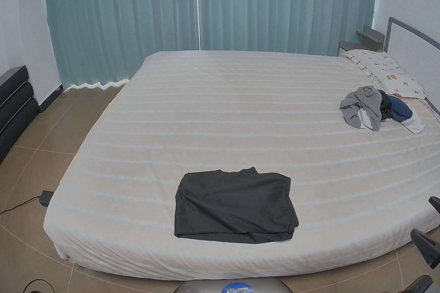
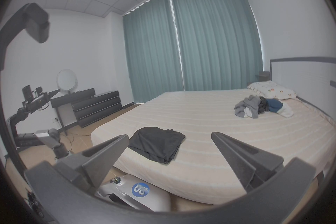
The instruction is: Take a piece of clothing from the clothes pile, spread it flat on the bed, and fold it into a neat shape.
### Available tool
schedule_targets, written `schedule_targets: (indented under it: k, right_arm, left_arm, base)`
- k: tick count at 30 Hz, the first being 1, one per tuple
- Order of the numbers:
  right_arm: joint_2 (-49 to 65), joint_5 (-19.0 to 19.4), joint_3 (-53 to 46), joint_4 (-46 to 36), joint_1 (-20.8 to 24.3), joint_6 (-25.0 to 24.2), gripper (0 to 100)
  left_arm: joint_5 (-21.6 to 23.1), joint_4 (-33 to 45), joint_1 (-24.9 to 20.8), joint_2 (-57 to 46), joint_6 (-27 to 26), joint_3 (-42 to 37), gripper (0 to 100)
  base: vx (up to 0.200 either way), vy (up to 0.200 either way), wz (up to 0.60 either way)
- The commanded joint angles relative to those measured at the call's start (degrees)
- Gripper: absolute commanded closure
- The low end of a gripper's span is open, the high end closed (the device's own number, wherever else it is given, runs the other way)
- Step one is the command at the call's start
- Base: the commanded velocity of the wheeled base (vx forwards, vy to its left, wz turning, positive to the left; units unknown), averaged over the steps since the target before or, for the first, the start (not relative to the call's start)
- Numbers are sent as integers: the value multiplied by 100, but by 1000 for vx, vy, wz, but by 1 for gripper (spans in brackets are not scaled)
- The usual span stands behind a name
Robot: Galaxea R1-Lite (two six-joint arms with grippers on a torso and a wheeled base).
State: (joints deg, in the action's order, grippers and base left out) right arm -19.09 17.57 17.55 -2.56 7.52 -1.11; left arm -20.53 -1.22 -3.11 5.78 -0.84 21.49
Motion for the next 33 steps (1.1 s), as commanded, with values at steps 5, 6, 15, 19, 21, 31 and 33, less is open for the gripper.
schedule_targets:
  k: [5, 6, 15, 19, 21, 31, 33]
  right_arm:
    - [1329, -60, 196, -834, 188, 665, 0]
    - [1329, -139, 187, -746, 188, 700, 0]
    - [1329, -1185, -797, 581, 188, 832, 0]
    - [1329, -1572, -1685, 1838, 179, 867, 0]
    - [1329, -1774, -1755, 1785, 65, 876, 0]
    - [1338, -2442, -1755, 845, -146, 840, 0]
    - [1329, -2662, -1729, 625, -172, 849, 0]
  left_arm:
    - [207, 43, 346, -525, -74, -22, 0]
    - [207, 43, 328, -551, -30, -40, 0]
    - [251, -845, 337, -560, -57, -857, 0]
    - [365, -1522, 328, -560, -74, -1543, 0]
    - [427, -1785, 328, -560, -83, -1850, 0]
    - [611, -1566, 328, -551, -57, -2132, 0]
    - [778, -1548, 328, -560, -74, -2132, 0]
  base:
    - [0, 0, 0]
    - [0, 0, 0]
    - [0, 0, 0]
    - [0, 0, 0]
    - [0, 0, 0]
    - [0, 0, 0]
    - [0, 0, 0]
